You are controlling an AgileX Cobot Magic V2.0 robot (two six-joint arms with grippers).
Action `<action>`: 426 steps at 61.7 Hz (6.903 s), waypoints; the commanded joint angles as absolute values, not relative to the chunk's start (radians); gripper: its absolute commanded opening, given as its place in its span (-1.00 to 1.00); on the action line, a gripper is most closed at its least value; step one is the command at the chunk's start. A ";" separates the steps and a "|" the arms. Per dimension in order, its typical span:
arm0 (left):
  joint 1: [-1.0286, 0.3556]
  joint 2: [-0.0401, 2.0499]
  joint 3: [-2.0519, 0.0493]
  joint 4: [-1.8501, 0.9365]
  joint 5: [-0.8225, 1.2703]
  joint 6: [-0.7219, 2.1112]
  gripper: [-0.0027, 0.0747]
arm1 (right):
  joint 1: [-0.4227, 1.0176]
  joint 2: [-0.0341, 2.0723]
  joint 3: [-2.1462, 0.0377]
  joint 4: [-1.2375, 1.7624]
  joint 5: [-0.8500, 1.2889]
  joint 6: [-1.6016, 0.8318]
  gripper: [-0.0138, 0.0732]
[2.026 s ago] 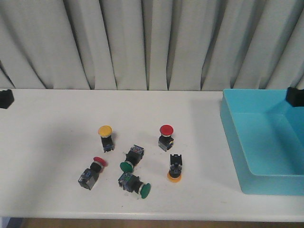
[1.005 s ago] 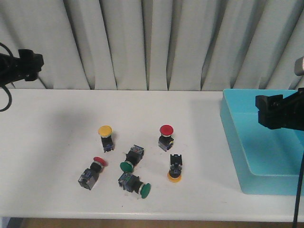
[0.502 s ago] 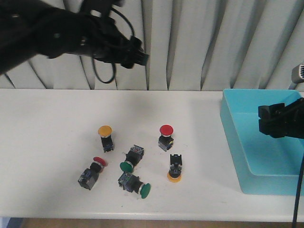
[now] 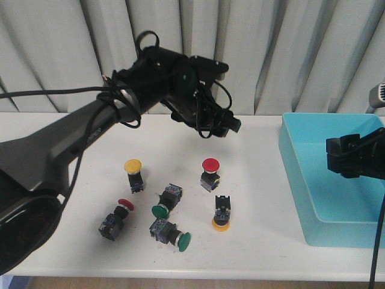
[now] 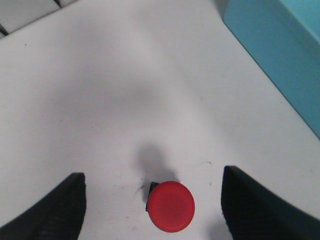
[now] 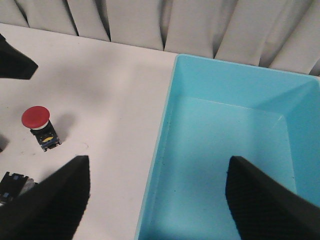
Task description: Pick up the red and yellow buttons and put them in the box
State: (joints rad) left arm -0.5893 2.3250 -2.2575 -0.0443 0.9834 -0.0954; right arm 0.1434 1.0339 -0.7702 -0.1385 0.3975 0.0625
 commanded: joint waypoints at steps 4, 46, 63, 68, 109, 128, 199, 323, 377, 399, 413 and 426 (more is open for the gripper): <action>-0.598 2.291 -2.295 -0.058 0.981 -0.093 0.45 | 0.144 1.023 -0.803 -0.123 0.334 0.058 0.55; -0.598 2.388 -2.295 -0.156 1.004 0.000 0.45 | 0.144 1.023 -0.803 -0.123 0.335 0.058 0.55; -0.598 2.418 -2.295 -0.156 0.988 0.000 0.15 | 0.144 1.023 -0.803 -0.122 0.335 0.058 0.55; -0.598 2.418 -2.295 -0.156 0.991 0.000 -0.06 | 0.144 1.023 -0.803 -0.122 0.336 0.058 0.55; -0.598 2.212 -2.296 -0.228 1.022 0.009 -0.95 | 0.184 1.044 -0.803 -0.122 0.228 -0.057 0.55; -0.598 1.999 -2.296 -0.277 1.020 0.000 -0.95 | 0.403 1.179 -0.803 -0.123 0.007 -0.398 0.55; -0.599 1.901 -2.154 -0.634 1.024 -0.015 -0.92 | 0.412 1.246 -0.803 -0.087 -0.204 -0.388 0.52; -0.593 1.389 -1.696 0.755 1.051 -0.186 0.19 | -0.077 1.788 -1.257 0.087 0.485 -0.204 -0.40; -0.517 1.411 -1.440 0.728 0.908 -0.341 0.19 | -0.076 1.937 -1.259 0.084 0.523 -0.235 0.57; -0.517 1.473 -1.557 0.608 0.866 -0.404 0.19 | -0.076 1.650 -1.259 0.119 0.556 -0.232 0.65; -0.508 1.597 -1.720 0.412 0.914 -0.275 0.11 | -0.076 1.446 -1.257 0.207 0.593 -0.257 0.65; -0.380 1.720 -1.754 0.150 0.976 -0.216 -0.03 | -0.064 1.325 -1.257 0.282 0.630 -0.309 0.65</action>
